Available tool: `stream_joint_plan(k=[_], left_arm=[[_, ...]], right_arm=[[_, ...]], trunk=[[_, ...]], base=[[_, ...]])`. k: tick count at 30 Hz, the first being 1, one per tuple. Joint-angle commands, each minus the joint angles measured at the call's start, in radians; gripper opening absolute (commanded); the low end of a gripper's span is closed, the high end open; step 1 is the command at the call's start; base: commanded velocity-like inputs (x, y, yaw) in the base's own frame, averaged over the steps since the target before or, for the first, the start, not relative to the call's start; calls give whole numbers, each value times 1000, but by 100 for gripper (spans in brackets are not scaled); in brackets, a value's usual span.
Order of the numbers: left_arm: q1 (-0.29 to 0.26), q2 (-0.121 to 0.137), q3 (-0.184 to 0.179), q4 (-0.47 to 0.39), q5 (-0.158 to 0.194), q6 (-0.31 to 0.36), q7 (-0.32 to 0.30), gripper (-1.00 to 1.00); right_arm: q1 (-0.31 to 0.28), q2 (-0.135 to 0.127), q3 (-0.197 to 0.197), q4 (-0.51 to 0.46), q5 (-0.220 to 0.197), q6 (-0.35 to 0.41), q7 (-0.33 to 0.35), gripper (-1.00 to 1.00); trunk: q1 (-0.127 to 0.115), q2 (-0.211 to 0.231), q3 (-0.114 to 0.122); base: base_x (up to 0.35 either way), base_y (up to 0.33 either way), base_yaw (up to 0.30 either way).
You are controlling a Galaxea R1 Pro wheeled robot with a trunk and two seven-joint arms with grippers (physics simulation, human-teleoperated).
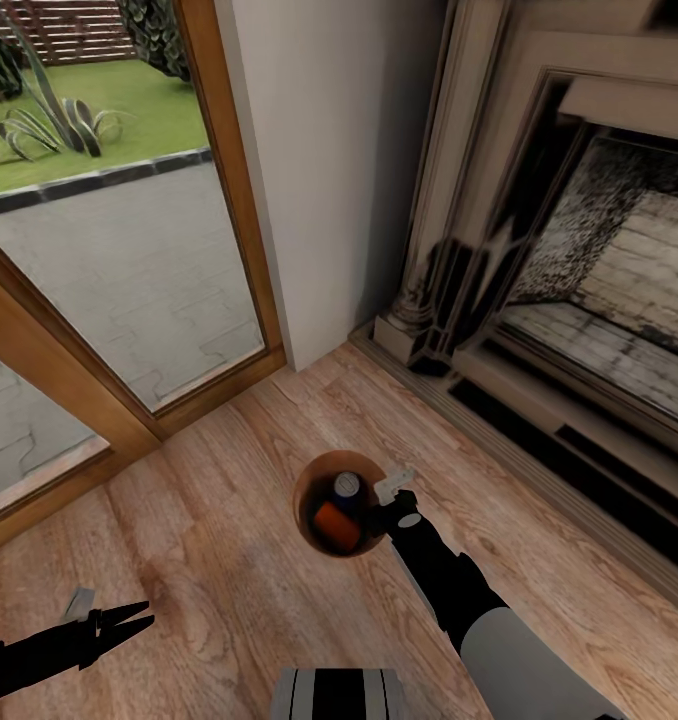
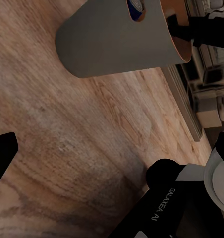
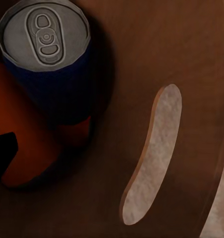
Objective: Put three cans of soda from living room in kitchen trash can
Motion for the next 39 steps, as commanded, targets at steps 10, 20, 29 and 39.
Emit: stream_joint_plan(k=[10, 20, 29, 39], left_arm=[[0, 0, 0, 0, 0, 1, 1, 100], [0, 0, 0, 0, 0, 1, 2, 100], [0, 0, 0, 0, 0, 1, 2, 100], [0, 0, 0, 0, 0, 1, 2, 100]], right_arm=[[0, 0, 1, 0, 0, 1, 0, 100], [0, 0, 1, 0, 0, 2, 0, 100], [0, 0, 1, 0, 0, 2, 0, 100], [0, 0, 2, 0, 0, 2, 0, 100]], trunk=[[0, 0, 0], [0, 0, 0], [0, 0, 0], [0, 0, 0]], base=[[0, 0, 0], [0, 0, 0], [0, -55, 0], [0, -6, 0]])
